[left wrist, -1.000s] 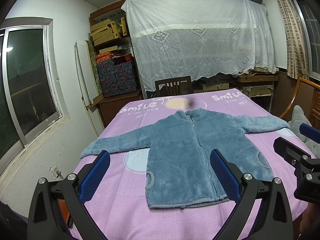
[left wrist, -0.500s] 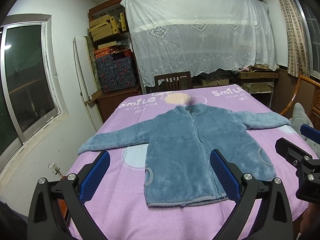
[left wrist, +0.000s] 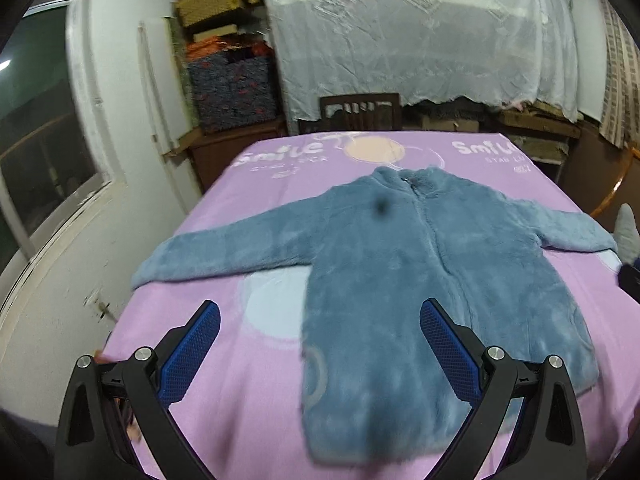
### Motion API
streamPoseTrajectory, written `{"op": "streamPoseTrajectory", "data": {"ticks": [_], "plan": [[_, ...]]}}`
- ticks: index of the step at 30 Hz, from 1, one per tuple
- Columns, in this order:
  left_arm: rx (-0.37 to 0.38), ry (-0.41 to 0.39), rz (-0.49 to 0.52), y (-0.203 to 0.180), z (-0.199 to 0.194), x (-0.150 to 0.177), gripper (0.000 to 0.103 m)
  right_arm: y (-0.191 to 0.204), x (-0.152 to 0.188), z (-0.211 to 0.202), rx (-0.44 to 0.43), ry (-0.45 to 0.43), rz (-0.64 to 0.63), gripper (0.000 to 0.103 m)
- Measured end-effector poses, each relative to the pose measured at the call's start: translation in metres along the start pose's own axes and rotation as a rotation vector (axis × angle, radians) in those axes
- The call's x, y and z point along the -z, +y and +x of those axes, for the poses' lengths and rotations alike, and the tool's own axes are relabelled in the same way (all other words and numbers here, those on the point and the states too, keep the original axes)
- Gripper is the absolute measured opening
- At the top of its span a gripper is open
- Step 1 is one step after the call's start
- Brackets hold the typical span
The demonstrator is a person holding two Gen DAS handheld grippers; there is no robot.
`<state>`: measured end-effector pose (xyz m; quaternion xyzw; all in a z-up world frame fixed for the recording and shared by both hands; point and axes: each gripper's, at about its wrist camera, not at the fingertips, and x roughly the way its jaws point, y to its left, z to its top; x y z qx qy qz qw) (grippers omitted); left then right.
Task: Fold large clothes
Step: 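Grasp the sleeve cuff nearest the right gripper with the right gripper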
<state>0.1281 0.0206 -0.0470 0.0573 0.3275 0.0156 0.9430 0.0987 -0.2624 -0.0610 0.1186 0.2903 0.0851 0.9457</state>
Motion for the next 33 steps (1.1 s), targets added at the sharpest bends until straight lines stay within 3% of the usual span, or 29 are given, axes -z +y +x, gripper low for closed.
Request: {"op": "streamPoseTrajectory", "data": {"ticks": [3, 8, 12, 15, 17, 21, 24, 28, 33], "plan": [[0.062, 0.021, 0.035, -0.021, 0.028, -0.018, 0.100, -0.012, -0.017, 0.042, -0.039, 0.079, 0.050, 0.085], [0.062, 0.039, 0.102, -0.049, 0.071, -0.024, 0.100, -0.011, -0.027, 0.106, -0.094, 0.181, 0.074, 0.083], [0.045, 0.127, 0.126, -0.055, 0.112, -0.014, 0.100, -0.021, -0.013, 0.144, -0.102, 0.265, 0.125, 0.084], [0.059, 0.242, 0.091, -0.047, 0.146, -0.004, 0.100, -0.030, -0.005, 0.156, -0.108, 0.314, 0.159, 0.083], [0.089, 0.301, 0.057, -0.039, 0.157, -0.003, 0.100, -0.032, -0.006, 0.154, -0.112, 0.309, 0.160, 0.082], [0.121, 0.331, 0.009, -0.027, 0.164, -0.005, 0.100, -0.038, -0.012, 0.143, -0.111, 0.266, 0.168, 0.082], [0.065, 0.277, 0.006, -0.015, 0.156, -0.021, 0.100, -0.056, -0.033, 0.121, -0.042, 0.146, 0.168, 0.082], [0.006, 0.199, -0.023, -0.001, 0.144, -0.050, 0.100, -0.113, -0.054, 0.107, 0.012, 0.101, 0.320, 0.081], [0.027, 0.218, -0.056, -0.012, 0.165, -0.058, 0.100, -0.184, -0.044, 0.100, 0.046, 0.065, 0.552, 0.072]]}}
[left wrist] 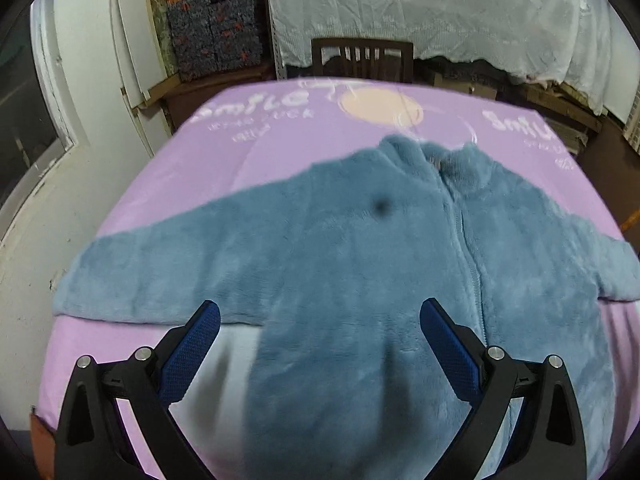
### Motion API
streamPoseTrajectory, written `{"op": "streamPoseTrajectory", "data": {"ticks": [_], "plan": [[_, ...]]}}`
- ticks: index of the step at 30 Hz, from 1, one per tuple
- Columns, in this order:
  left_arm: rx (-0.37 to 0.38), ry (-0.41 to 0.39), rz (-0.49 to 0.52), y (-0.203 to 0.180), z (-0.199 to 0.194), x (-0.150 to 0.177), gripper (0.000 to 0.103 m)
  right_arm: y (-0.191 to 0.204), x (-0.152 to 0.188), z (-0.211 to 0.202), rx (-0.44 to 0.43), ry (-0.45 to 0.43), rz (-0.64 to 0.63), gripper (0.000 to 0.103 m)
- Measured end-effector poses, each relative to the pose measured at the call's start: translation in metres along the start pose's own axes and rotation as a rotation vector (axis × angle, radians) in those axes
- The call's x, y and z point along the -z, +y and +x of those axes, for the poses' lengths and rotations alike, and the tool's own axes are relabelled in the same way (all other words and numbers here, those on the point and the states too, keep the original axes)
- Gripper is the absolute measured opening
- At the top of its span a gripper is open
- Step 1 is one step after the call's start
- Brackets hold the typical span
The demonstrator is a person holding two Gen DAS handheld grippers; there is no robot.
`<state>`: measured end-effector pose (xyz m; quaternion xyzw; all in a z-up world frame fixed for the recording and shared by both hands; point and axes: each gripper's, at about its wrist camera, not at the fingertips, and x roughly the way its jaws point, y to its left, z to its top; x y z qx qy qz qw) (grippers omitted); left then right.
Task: Fold large clothes
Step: 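Grasp the sleeve cuff nearest the right gripper with the right gripper, then fold the held sleeve across the jacket body with the right gripper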
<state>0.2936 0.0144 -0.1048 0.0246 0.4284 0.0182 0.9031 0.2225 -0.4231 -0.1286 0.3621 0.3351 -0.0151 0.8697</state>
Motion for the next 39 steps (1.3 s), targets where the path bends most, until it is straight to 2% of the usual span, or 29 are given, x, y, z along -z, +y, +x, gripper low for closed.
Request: {"op": "streamPoseTrajectory", "data": {"ticks": [5, 11, 13, 16, 18, 21, 23, 25, 27, 29, 31, 34, 36, 39], "plan": [[-0.025, 0.101, 0.045, -0.013, 0.034, 0.015, 0.100, -0.047, 0.002, -0.001, 0.050, -0.010, 0.143, 0.070], [0.028, 0.133, -0.009, -0.001, 0.035, 0.016, 0.100, -0.079, 0.001, -0.010, 0.107, -0.052, 0.256, 0.070], [0.021, 0.118, -0.013, 0.004, 0.028, 0.013, 0.100, -0.081, -0.006, -0.007, 0.130, -0.061, 0.280, 0.065], [-0.025, 0.054, 0.000, 0.014, 0.017, 0.003, 0.100, -0.084, -0.017, -0.002, 0.174, -0.083, 0.305, 0.064], [-0.040, 0.043, -0.009, 0.021, 0.021, 0.000, 0.100, -0.086, -0.022, 0.003, 0.179, -0.099, 0.328, 0.063], [-0.021, 0.119, -0.043, 0.028, 0.045, 0.007, 0.100, -0.084, -0.026, 0.009, 0.179, -0.140, 0.319, 0.063], [0.020, 0.124, -0.078, 0.034, 0.046, 0.006, 0.100, -0.085, -0.026, 0.010, 0.179, -0.158, 0.300, 0.055], [0.019, 0.108, -0.080, 0.037, 0.043, 0.006, 0.100, -0.089, -0.029, 0.012, 0.179, -0.148, 0.294, 0.031], [0.008, 0.120, -0.067, 0.034, 0.043, 0.008, 0.100, -0.099, -0.031, 0.011, 0.166, -0.148, 0.315, 0.019], [0.002, 0.114, -0.062, 0.035, 0.041, 0.009, 0.100, -0.105, -0.032, 0.012, 0.137, -0.146, 0.335, 0.014], [-0.014, 0.099, -0.062, 0.035, 0.036, 0.010, 0.100, -0.100, -0.033, 0.010, 0.139, -0.152, 0.306, 0.010], [-0.063, 0.071, -0.058, 0.039, 0.029, 0.007, 0.100, -0.069, -0.033, 0.004, 0.139, -0.175, 0.189, 0.009], [-0.084, 0.058, -0.068, 0.046, 0.029, 0.001, 0.100, -0.039, -0.033, 0.003, 0.124, -0.172, 0.101, 0.009], [-0.071, 0.055, -0.108, 0.061, 0.026, -0.005, 0.100, 0.010, -0.029, 0.009, 0.093, -0.150, -0.012, 0.009]]}}
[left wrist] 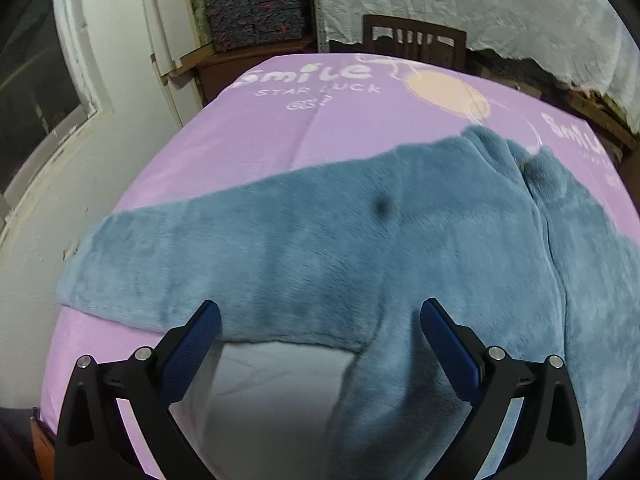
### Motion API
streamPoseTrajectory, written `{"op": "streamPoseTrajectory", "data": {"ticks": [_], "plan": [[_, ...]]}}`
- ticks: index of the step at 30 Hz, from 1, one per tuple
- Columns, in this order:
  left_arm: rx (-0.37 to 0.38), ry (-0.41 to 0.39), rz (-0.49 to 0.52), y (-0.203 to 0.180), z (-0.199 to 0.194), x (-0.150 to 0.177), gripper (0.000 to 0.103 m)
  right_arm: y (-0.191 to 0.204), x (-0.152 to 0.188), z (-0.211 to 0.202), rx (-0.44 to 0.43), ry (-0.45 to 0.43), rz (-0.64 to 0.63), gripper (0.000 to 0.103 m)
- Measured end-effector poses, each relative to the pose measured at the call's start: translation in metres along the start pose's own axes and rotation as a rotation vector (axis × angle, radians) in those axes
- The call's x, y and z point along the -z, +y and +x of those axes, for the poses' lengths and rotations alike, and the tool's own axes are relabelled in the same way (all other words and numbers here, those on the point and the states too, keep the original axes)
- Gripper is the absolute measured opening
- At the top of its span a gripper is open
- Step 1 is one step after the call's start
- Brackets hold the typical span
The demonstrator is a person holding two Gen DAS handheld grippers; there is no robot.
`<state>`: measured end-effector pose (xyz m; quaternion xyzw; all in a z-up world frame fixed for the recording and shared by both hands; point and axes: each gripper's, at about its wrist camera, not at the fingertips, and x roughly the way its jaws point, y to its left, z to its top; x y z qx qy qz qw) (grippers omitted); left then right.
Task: Fold large clothes
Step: 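Fold the held sleeve across the jacket body with the right gripper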
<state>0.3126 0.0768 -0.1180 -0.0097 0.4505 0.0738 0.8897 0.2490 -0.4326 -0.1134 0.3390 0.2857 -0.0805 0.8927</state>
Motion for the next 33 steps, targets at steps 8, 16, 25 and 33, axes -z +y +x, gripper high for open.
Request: {"op": "streamPoseTrajectory", "data": {"ticks": [8, 16, 25, 33], "plan": [[0.028, -0.022, -0.086, 0.026, -0.011, -0.009, 0.100, 0.132, 0.047, 0.017, -0.125, 0.100, -0.249, 0.009], [0.055, 0.000, -0.071, 0.023, -0.009, -0.008, 0.100, 0.197, 0.141, 0.080, -0.182, 0.445, -0.424, 0.035], [0.047, -0.023, 0.011, 0.001, -0.013, 0.002, 0.100, 0.148, 0.118, 0.003, -0.223, 0.275, -0.480, 0.064], [0.092, -0.058, 0.263, -0.081, -0.041, 0.020, 0.100, 0.075, 0.054, 0.012, -0.152, 0.218, -0.218, 0.017]]}}
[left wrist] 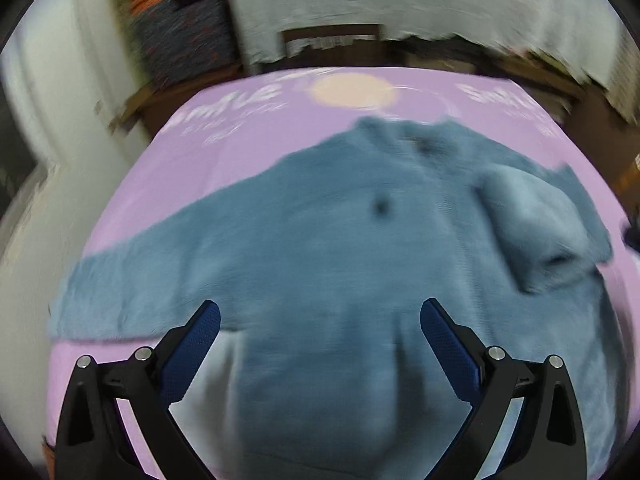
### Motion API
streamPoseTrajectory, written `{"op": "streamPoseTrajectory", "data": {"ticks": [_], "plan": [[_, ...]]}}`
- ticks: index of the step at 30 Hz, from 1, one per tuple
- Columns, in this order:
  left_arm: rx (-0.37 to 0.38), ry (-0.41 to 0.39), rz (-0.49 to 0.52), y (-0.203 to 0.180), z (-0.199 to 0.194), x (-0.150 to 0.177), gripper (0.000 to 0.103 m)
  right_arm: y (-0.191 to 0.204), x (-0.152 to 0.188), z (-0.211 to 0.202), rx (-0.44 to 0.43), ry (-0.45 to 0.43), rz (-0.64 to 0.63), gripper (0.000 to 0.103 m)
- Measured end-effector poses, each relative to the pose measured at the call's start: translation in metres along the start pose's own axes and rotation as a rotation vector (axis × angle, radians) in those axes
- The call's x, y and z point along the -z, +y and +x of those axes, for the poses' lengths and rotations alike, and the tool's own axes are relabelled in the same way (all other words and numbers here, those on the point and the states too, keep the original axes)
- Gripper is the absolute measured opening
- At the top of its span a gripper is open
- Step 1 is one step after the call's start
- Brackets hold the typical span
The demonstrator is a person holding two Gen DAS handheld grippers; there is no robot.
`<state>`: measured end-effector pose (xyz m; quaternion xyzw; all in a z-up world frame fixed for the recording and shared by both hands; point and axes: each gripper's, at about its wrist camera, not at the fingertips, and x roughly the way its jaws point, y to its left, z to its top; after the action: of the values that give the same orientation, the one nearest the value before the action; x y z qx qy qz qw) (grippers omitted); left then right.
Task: Fold large clothes
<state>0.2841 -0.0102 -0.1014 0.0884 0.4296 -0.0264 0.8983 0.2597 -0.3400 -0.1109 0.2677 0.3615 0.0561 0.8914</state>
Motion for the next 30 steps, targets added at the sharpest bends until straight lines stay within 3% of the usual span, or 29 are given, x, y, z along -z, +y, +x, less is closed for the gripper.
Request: {"op": "streamPoseTrajectory", "data": {"ticks": [3, 8, 22, 25, 27, 29, 30], "plan": [[-0.013, -0.034, 0.145, -0.052, -0.010, -0.009, 0.100, -0.010, -0.009, 0.005, -0.012, -0.006, 0.031, 0.016], [-0.025, -0.025, 0.266, -0.106, 0.008, -0.017, 0.100, -0.019, -0.006, 0.021, -0.035, -0.001, 0.060, 0.016], [0.040, -0.077, 0.260, -0.138, 0.036, -0.048, 0.099, -0.028, -0.004, 0.032, -0.084, 0.046, 0.094, 0.017], [0.052, -0.094, 0.233, -0.134, 0.037, -0.052, 0.069, -0.029, -0.006, 0.029, -0.083, 0.029, 0.097, 0.017], [0.098, -0.071, 0.198, -0.125, 0.039, -0.055, 0.024, -0.028, -0.007, 0.027, -0.091, 0.017, 0.095, 0.017], [0.125, -0.069, 0.147, -0.111, 0.036, -0.059, 0.011, -0.026, -0.008, 0.024, -0.091, -0.005, 0.083, 0.017], [0.115, -0.086, 0.124, -0.103, 0.032, -0.061, 0.011, -0.025, -0.008, 0.023, -0.093, -0.010, 0.076, 0.017]]}}
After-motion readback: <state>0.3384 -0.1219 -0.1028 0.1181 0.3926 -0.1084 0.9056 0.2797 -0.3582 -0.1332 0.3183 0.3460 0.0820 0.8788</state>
